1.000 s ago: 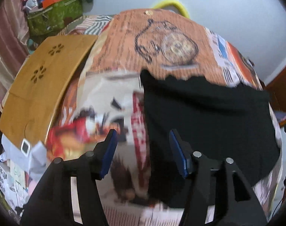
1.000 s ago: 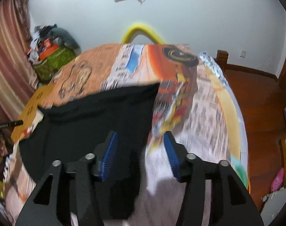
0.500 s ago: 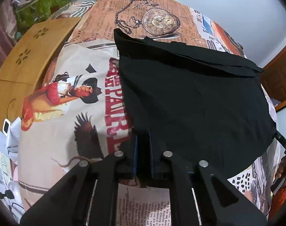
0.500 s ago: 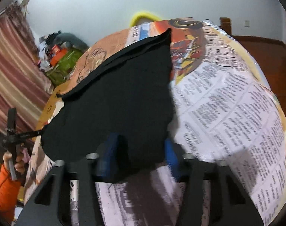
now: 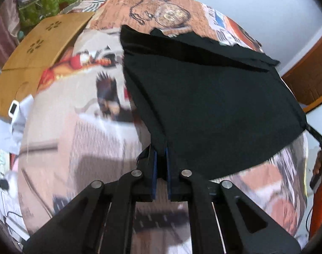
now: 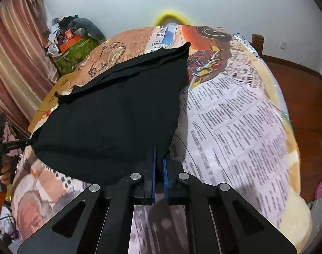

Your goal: Fold small clothes

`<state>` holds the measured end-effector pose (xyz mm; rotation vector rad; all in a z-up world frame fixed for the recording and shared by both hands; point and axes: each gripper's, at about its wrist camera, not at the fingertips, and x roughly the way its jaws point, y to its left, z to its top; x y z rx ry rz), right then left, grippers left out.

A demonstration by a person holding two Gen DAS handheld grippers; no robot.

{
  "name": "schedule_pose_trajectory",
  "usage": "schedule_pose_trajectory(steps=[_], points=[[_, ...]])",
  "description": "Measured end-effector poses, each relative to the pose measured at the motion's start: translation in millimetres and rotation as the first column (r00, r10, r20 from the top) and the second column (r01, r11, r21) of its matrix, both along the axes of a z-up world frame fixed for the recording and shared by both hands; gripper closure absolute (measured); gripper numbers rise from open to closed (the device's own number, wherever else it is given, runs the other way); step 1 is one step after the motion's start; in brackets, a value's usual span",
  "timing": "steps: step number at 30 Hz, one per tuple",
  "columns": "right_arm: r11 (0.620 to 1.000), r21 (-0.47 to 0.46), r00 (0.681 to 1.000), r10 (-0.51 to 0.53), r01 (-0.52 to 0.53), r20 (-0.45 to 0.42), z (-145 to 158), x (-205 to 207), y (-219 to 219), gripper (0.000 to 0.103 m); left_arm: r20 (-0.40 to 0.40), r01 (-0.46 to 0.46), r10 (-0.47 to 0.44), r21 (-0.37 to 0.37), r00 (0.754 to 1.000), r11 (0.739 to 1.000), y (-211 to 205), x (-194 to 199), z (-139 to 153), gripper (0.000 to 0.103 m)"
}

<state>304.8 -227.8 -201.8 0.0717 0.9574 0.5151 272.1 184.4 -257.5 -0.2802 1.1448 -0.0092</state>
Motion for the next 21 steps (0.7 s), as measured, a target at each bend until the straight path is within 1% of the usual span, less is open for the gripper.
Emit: schedule_pose_trajectory(steps=[5,7,9,10,11,13,15,16,17,18,19,20,21], points=[[1.000,-0.005,1.000,-0.018,0.018,0.001,0.4,-10.9,-15.2,0.098,0.000,0.051,-0.051,-0.016,0.999,0.999,-13.5,-32.7,6.6,0.096],[1.000,-0.010,1.000,-0.026,0.026,-0.002,-0.6,-15.0,-22.4,0.098,0.004,0.071,-0.071,-0.009,0.997,0.997,-20.6,-41.3,11.5,0.096],[0.999,-0.011,0.999,-0.033,0.033,-0.010,-3.4,-19.0,-28.7,0.098,0.012,0.086,-0.086,0.027,0.996,0.996,-26.3,-45.9,16.9,0.094],[0.999,-0.013,0.999,-0.034,0.034,-0.013,-4.0,-20.8,-29.7,0.098,0.020,0.088,-0.089,0.071,0.996,0.994,-30.0,-47.0,21.6,0.090],[0.999,-0.025,0.999,-0.036,0.035,-0.015,-4.8,-22.8,-29.8,0.097,0.028,0.090,-0.093,0.105,0.995,0.990,-33.3,-46.4,25.7,0.088],[0.998,-0.040,0.999,-0.041,0.041,-0.003,-3.3,-28.4,-30.0,0.096,0.039,0.088,-0.095,0.154,0.995,0.984,-34.5,-44.6,33.1,0.082],[0.996,-0.059,0.998,-0.063,0.063,0.011,0.9,-33.0,-30.4,0.090,0.060,0.072,-0.086,0.207,0.994,0.976,-31.5,-39.4,43.2,0.077],[0.995,-0.064,0.997,-0.074,0.075,0.018,2.0,-34.9,-32.7,0.080,0.073,0.063,-0.081,0.223,0.994,0.973,-28.4,-36.2,47.9,0.072],[0.994,-0.063,0.996,-0.088,0.090,0.027,3.5,-37.8,-35.2,0.065,0.087,0.050,-0.072,0.232,0.994,0.971,-25.0,-32.2,52.5,0.065],[0.993,-0.058,0.995,-0.099,0.101,0.031,4.2,-39.9,-37.0,0.059,0.098,0.039,-0.064,0.236,0.993,0.971,-20.9,-28.6,54.7,0.062],[0.992,-0.047,0.993,-0.112,0.114,0.035,4.4,-42.8,-39.3,0.054,0.112,0.027,-0.055,0.240,0.992,0.970,-16.6,-23.6,57.8,0.055],[0.992,-0.033,0.992,-0.119,0.120,0.031,3.9,-44.9,-40.7,0.054,0.128,0.015,-0.048,0.250,0.991,0.968,-11.8,-16.5,60.7,0.049],[0.993,-0.016,0.993,-0.121,0.121,0.018,2.3,-45.3,-41.8,0.053,0.137,0.007,-0.044,0.255,0.990,0.967,-9.6,-12.5,61.8,0.046]])
